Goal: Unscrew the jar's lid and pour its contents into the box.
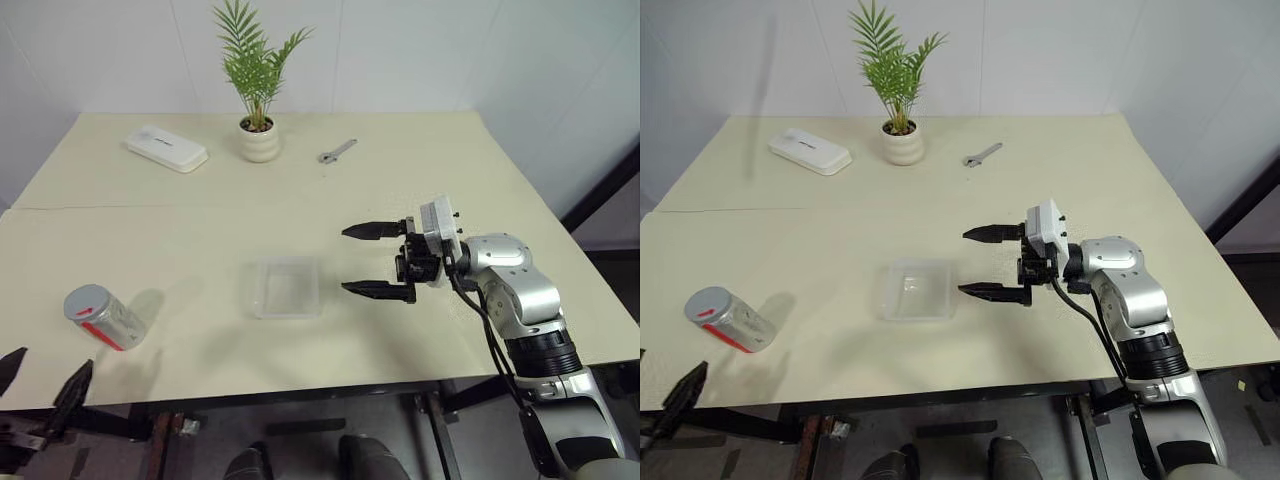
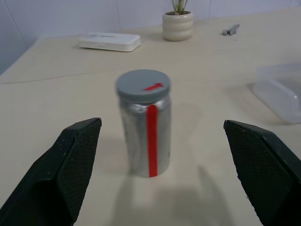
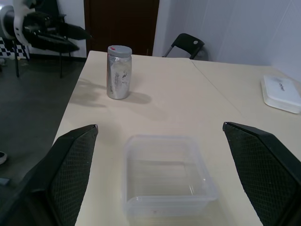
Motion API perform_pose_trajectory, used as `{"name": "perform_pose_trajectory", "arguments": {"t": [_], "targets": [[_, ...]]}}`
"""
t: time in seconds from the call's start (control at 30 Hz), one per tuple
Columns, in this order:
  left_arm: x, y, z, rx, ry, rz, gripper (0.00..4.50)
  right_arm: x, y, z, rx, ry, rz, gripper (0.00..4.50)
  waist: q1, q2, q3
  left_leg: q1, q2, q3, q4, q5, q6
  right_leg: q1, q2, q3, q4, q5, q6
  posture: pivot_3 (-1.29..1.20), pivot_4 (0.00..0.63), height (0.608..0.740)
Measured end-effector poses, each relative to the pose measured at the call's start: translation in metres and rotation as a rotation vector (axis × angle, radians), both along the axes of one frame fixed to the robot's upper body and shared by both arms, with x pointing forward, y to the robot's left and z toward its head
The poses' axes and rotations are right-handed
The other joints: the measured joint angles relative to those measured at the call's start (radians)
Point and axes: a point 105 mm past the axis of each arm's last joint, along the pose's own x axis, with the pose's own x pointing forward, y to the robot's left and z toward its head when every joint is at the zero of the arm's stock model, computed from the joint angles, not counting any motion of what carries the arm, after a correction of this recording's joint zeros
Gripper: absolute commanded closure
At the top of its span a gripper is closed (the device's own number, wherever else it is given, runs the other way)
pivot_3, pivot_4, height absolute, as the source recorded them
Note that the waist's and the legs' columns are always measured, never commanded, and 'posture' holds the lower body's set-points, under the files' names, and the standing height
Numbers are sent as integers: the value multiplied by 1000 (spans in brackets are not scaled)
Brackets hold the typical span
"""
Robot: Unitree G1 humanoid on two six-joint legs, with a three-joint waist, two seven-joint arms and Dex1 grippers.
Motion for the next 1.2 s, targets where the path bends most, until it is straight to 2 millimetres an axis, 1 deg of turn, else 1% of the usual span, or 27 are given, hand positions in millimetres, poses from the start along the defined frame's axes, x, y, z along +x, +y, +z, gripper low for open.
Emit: {"name": "perform_pose_trajectory", "arguments": {"t": [0.17, 0.27, 0.43, 0.57, 0.77, 1.0, 1.1, 1.17, 1.2], "targets": [[20, -2, -11, 7, -30, 33, 49, -4, 4, 5, 3, -27, 9, 0, -3, 0, 0, 0, 0, 1, 0, 0, 0, -1, 1, 2, 0, 0, 0, 0, 150, 740], [29, 5, -15, 6, -57, 85, 49, -6, 5, 7, 7, -39, 6, 0, 0, 0, 0, 0, 0, 1, 0, 0, 0, -1, 1, 2, 1, 0, 1, 0, 150, 740], [42, 5, -24, -10, -64, 113, 49, -10, 7, 8, 10, -41, 1, 0, 1, 0, 0, 0, 0, 2, 0, 0, 0, -1, 0, 2, 1, 1, 1, 0, 150, 740], [54, 8, -24, -16, -93, 140, 49, -10, 8, 9, 12, -39, -7, 0, 2, -1, 0, 0, 0, 2, 0, 0, 0, -1, 0, 2, 2, 1, 2, 0, 150, 740], [75, 4, -29, -15, -95, 144, 49, -12, 10, 12, 14, -43, -6, 0, 3, -1, 0, 0, 0, 2, 0, 0, 0, -1, 1, 2, 2, 1, 2, 0, 150, 740], [94, 2, -26, -15, -116, 149, 49, -11, 11, 12, 21, -31, -14, 0, 4, -1, 0, 0, 0, 2, 0, 0, 0, -1, 2, 2, 3, 2, 4, 0, 150, 740], [98, 0, -24, -4, -119, 146, 634, -12, 13, 12, 31, -29, -11, 0, 5, -1, 0, 0, 0, 2, 0, 0, 0, -2, 3, 2, 4, 2, 4, 0, 150, 740], [99, 0, -23, -4, -122, 150, 1248, -11, 13, 12, 35, -28, -12, 0, 5, -1, 0, 0, 0, 2, 0, 0, 0, -2, 3, 2, 4, 3, 5, 0, 150, 740], [100, 0, -23, -5, -121, 149, 1625, -11, 14, 12, 37, -28, -13, 0, 5, -1, 0, 0, 0, 2, 0, 0, 0, -2, 3, 2, 4, 3, 5, 0, 150, 740]]}}
